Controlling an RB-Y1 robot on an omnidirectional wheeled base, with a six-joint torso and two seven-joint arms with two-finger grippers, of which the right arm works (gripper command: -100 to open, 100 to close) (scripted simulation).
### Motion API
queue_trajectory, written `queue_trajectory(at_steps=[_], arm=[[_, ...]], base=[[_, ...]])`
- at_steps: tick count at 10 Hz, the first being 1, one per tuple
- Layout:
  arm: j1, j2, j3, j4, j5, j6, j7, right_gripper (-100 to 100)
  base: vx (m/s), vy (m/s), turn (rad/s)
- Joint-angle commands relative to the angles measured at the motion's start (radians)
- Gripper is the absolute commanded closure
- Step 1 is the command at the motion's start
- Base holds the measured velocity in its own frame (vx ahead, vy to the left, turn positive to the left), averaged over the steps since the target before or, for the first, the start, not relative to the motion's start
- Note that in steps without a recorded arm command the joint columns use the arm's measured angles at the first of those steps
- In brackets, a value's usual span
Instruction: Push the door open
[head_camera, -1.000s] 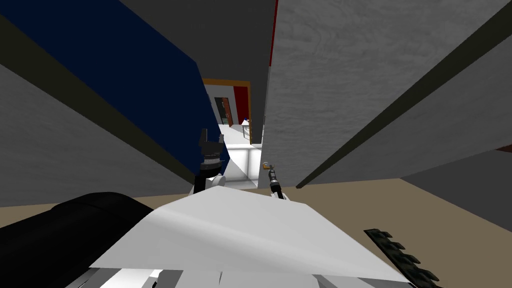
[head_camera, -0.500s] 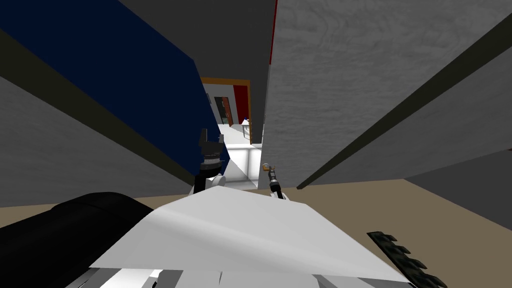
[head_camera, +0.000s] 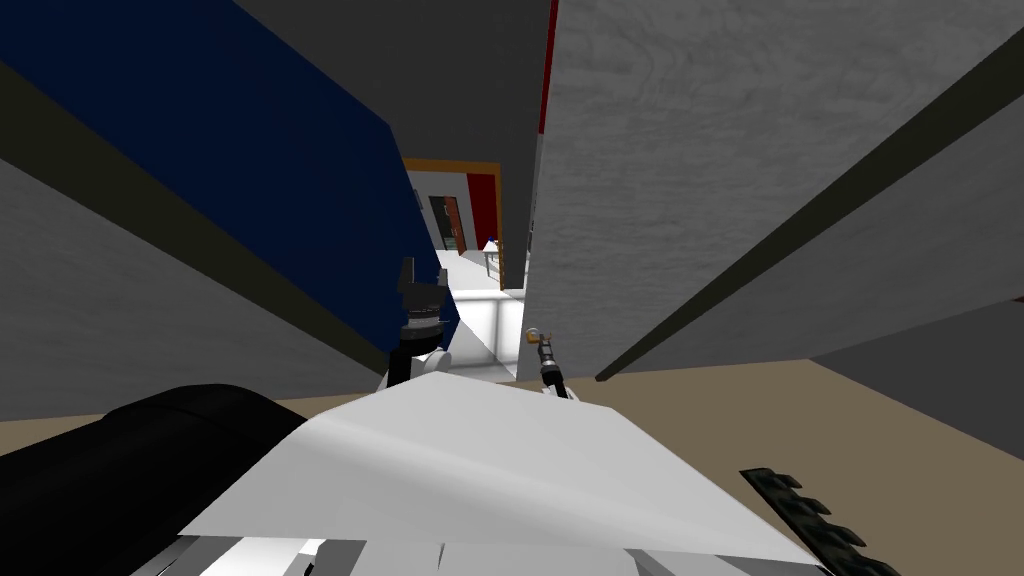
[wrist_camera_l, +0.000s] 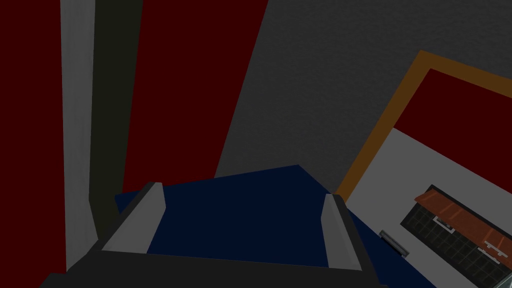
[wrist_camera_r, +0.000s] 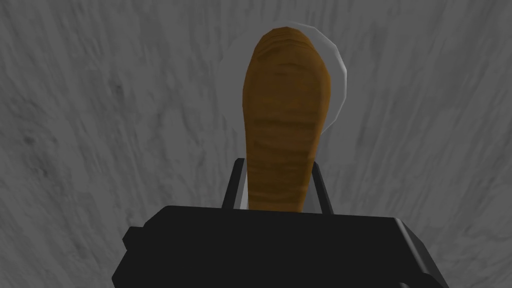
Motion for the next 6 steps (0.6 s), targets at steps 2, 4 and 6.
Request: queue_trajectory(at_steps=[2, 4, 6], arm=[[-0.018, -0.018, -0.026, 0.014, -0.012, -0.011, 0.006, 100], [-0.019, -0.025, -0.036, 0.014, -0.017, -0.011, 0.009, 100], [-0.020, -0.038, -0.058, 0.015, -0.029, -0.010, 0.015, 100]], base=[[0.160, 0.074, -0.037], [0.161, 0.080, -0.029], [0.159, 0.071, -0.053]])
